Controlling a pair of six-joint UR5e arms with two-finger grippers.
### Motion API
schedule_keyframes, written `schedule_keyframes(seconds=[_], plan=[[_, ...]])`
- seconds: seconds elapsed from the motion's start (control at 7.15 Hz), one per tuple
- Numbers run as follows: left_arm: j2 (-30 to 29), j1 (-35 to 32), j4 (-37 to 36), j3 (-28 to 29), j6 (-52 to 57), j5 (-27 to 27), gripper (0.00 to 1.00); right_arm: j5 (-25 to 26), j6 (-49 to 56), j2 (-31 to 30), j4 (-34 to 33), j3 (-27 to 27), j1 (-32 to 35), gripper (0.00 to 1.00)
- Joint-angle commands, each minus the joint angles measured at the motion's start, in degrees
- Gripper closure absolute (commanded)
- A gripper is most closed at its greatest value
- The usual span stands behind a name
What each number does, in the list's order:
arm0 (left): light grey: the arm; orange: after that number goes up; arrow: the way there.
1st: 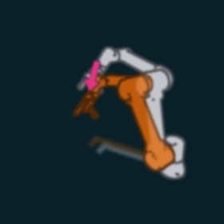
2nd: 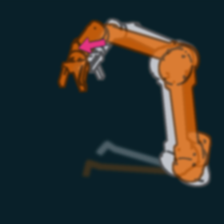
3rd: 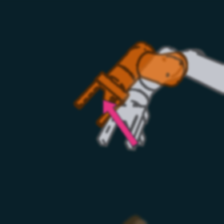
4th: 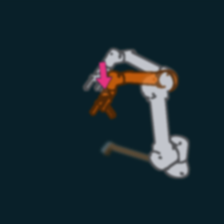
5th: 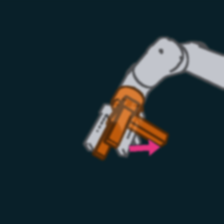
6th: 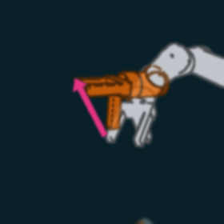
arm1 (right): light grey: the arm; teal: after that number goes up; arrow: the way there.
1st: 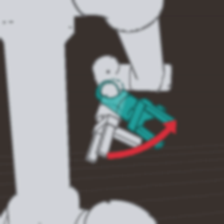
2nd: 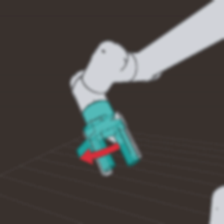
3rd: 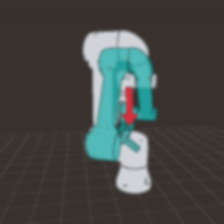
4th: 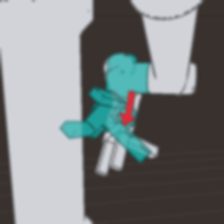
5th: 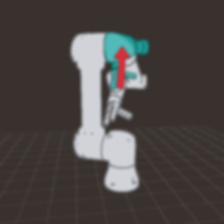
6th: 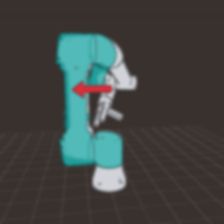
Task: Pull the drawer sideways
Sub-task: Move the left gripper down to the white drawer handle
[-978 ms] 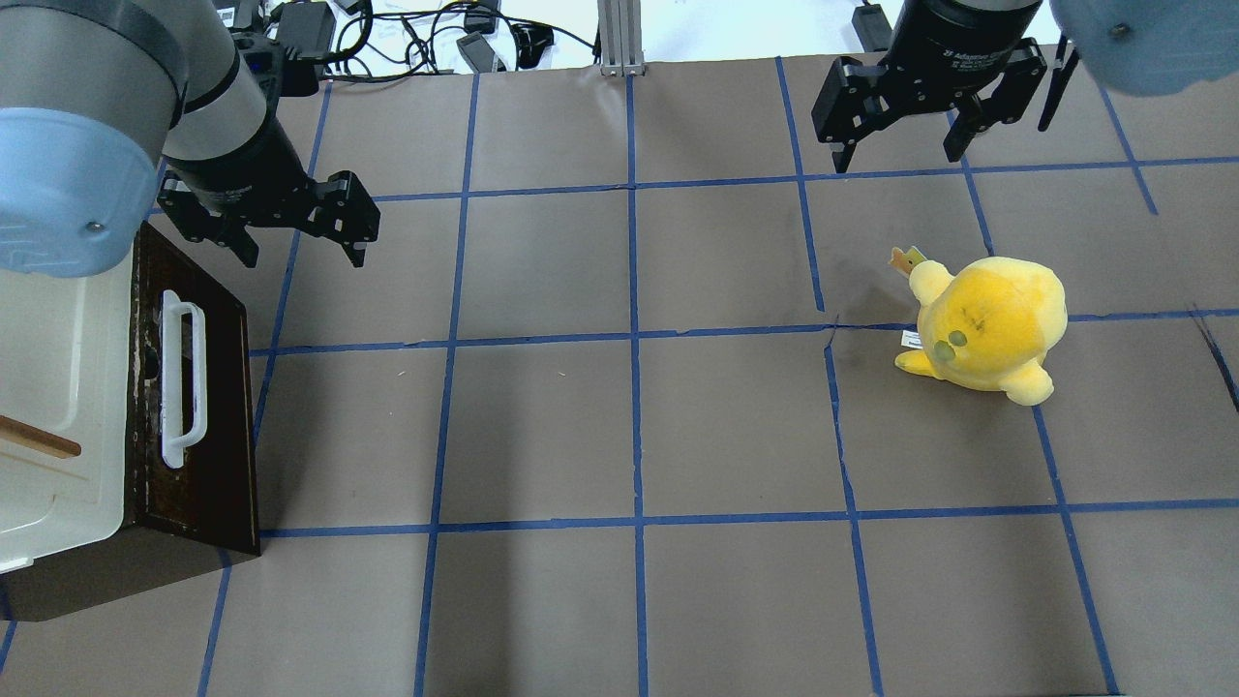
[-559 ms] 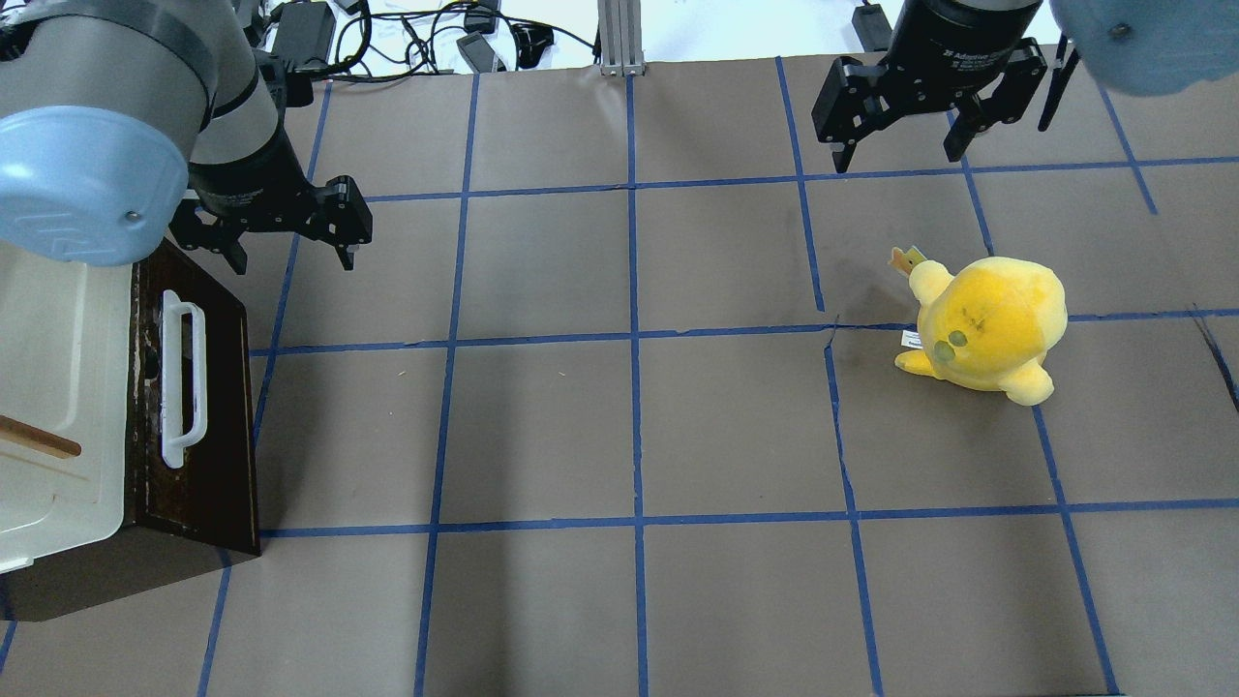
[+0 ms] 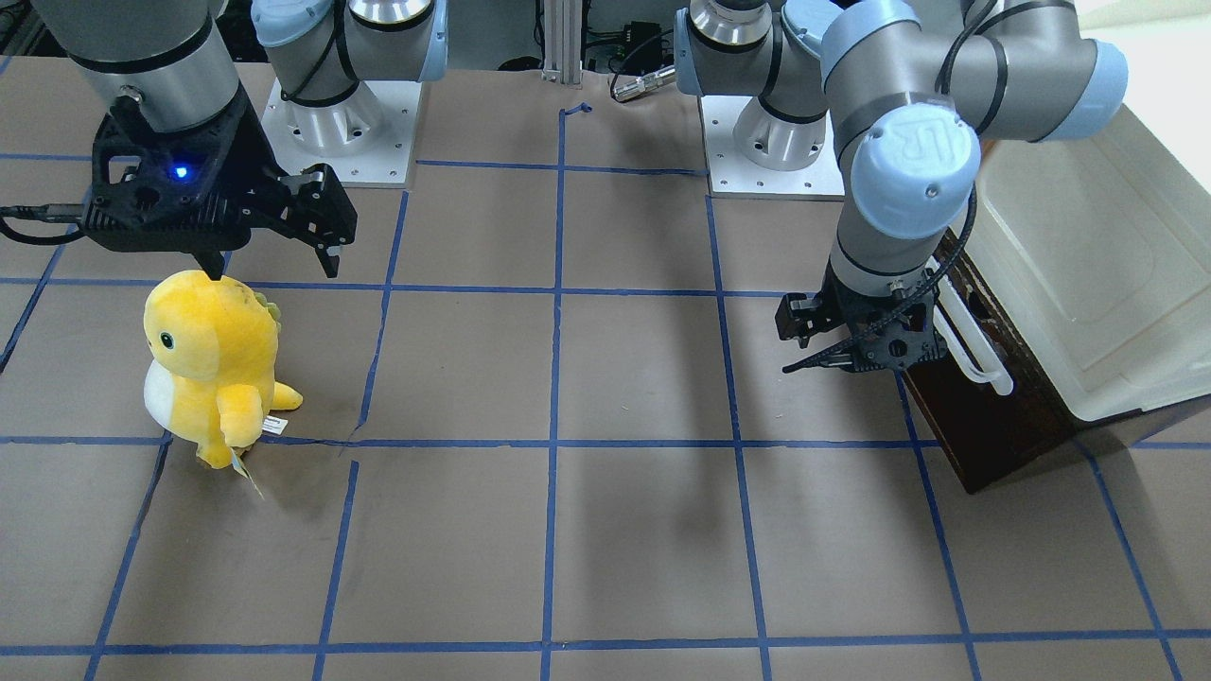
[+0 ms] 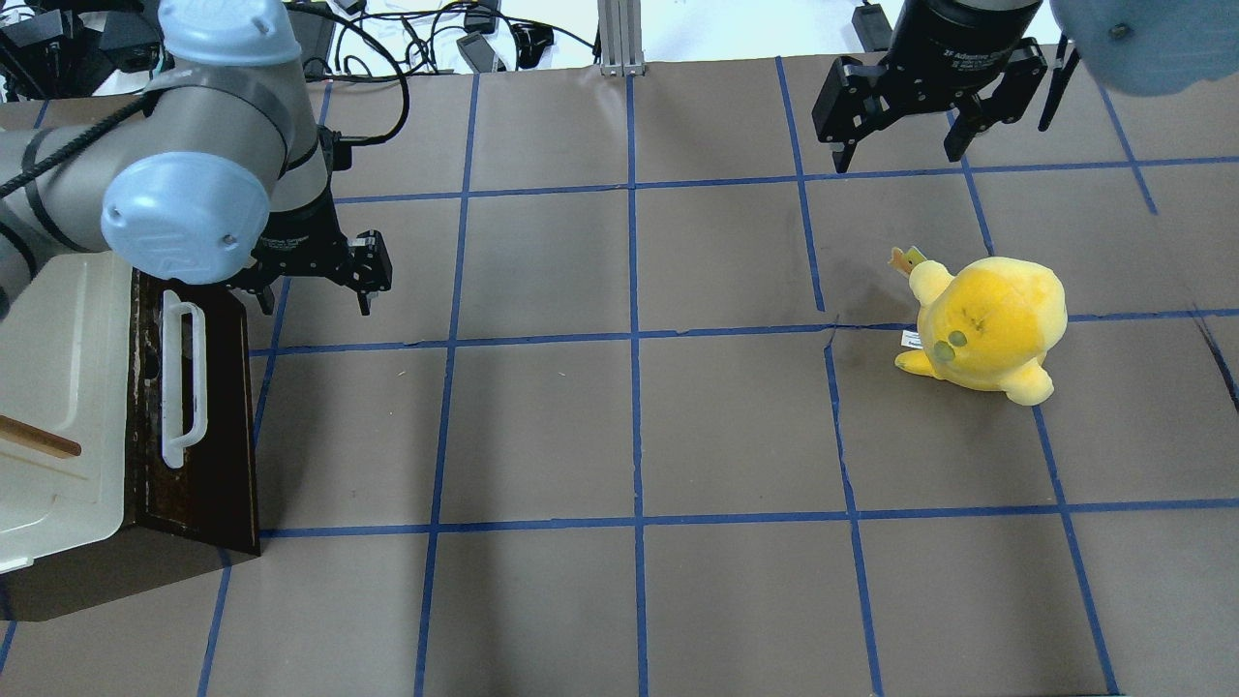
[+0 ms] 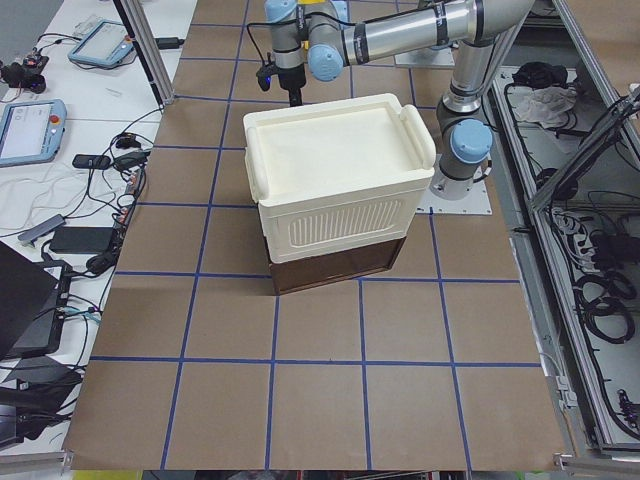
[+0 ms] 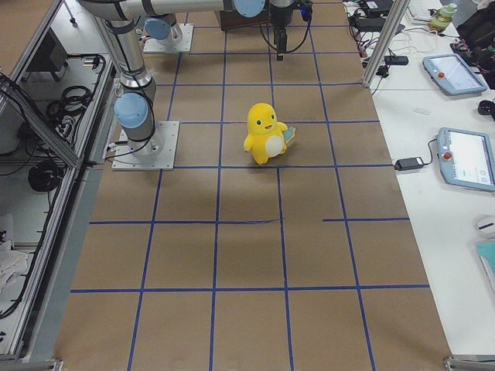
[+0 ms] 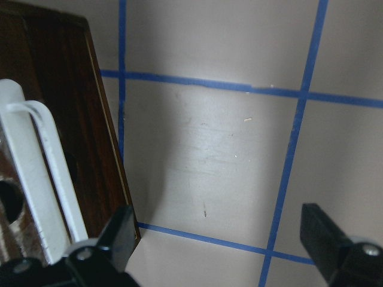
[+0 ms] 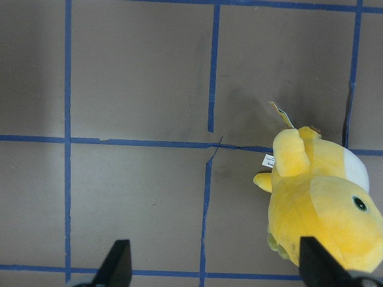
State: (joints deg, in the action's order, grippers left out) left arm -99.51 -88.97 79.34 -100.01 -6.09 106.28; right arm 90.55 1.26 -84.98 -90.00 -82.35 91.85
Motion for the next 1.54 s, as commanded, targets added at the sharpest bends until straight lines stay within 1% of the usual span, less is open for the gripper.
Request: schedule_keyframes(seconds=[0.0,0.14,0.28,0.42,0.56,0.98,1.12,1.4], plan=[[-2.26,0.03,-2.17,-1.42,-5.91,5.78,0.0,-0.03,-0.03,-0.01,0.0,0.0,0.0,0.0],[-4.1,0.03,-2.26,-1.33,-7.34,6.22,0.0,-0.03,-0.03,-0.01,0.0,0.0,0.0,0.0],[-5.33,0.03,-1.83,-1.42,-13.18,8.83,0.0,-0.03,-0.03,-0.01,0.0,0.0,0.0,0.0],[-6.22,-0.06,-1.56,-1.33,-14.37,13.47,0.0,0.06,-0.03,-0.01,0.0,0.0,0.0,0.0],[-6.75,-0.06,-1.39,-1.33,-14.73,18.13,0.0,-0.02,-0.03,-0.01,0.0,0.0,0.0,0.0],[-7.81,-0.06,-1.3,-1.33,-13.95,23.95,0.01,0.06,-0.03,-0.01,0.0,0.0,0.0,0.0],[-7.89,-0.06,-1.3,-1.24,-13.86,24.58,0.14,-0.02,0.05,-0.01,0.0,0.0,0.0,0.0],[-7.98,-0.06,-1.21,-1.59,-13.94,25.98,0.15,-0.03,-0.03,-0.01,0.0,0.0,0.0,0.0]])
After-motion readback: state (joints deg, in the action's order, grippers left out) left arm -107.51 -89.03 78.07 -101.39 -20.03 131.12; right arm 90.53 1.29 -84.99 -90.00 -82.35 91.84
